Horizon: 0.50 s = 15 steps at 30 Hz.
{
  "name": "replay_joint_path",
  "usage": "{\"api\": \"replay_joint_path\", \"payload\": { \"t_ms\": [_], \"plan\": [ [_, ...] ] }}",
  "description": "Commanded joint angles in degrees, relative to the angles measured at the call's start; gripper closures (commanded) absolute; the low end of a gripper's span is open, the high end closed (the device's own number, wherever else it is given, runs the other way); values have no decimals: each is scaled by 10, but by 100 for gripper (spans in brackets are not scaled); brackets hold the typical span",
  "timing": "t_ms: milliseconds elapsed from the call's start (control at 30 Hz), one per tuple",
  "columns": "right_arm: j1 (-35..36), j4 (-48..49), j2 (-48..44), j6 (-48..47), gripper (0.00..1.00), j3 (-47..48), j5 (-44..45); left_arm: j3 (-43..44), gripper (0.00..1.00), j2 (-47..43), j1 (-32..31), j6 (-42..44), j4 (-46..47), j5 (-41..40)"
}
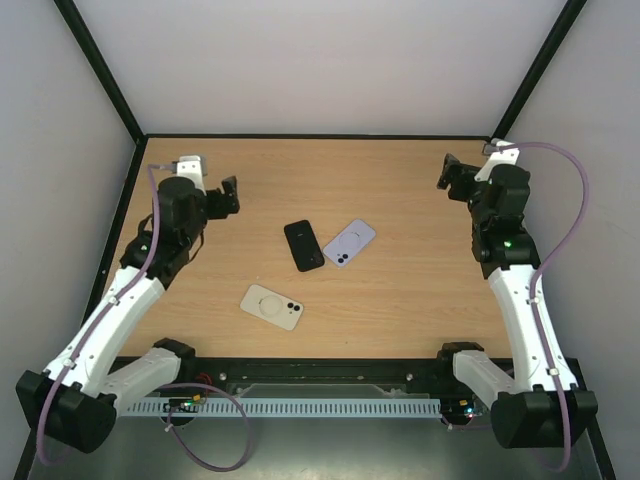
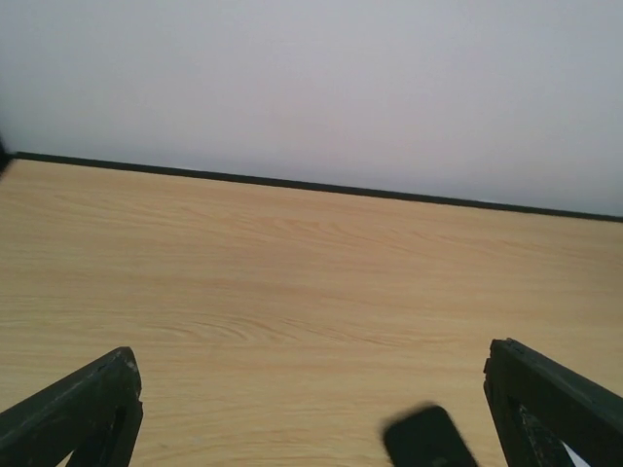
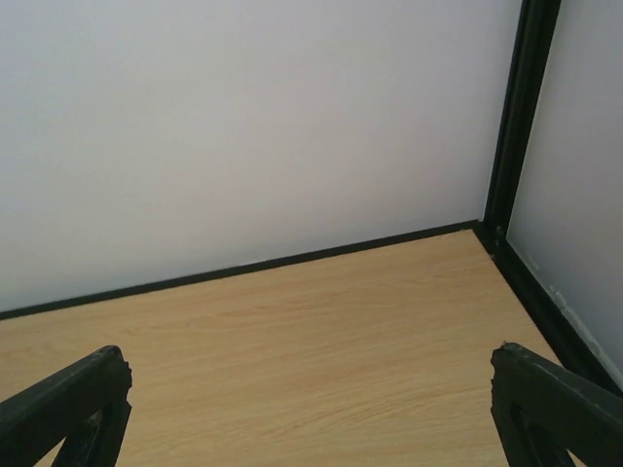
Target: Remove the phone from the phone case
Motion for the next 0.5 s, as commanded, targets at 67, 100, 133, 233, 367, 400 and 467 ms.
{"api": "replay_joint_path", "payload": {
  "t_ms": [67,100,133,233,367,400,467],
  "plan": [
    [-14,-51,10,-9,3,-10,-80,-3,4,16,-92,-45,-6,27],
    [-16,-58,11,-12,3,-11,-91,-2,3,26,-108,-50,-2,31],
    [-17,-65,12,-17,2,-13,-104,0,3,36,-124,-56,1,34],
    [-22,-72,15,-20,3,-27,-136,4,2,76,-171,-73,12,42],
    [-26,-75,27,-26,3,-53,-188,4,1,140,-214,-94,25,57],
    [-28,-75,31,-29,3,-61,-197,2,1,155,-223,-98,34,60],
    [-29,-75,37,-37,3,-73,-205,1,1,185,-243,-105,48,68]
  ]
}}
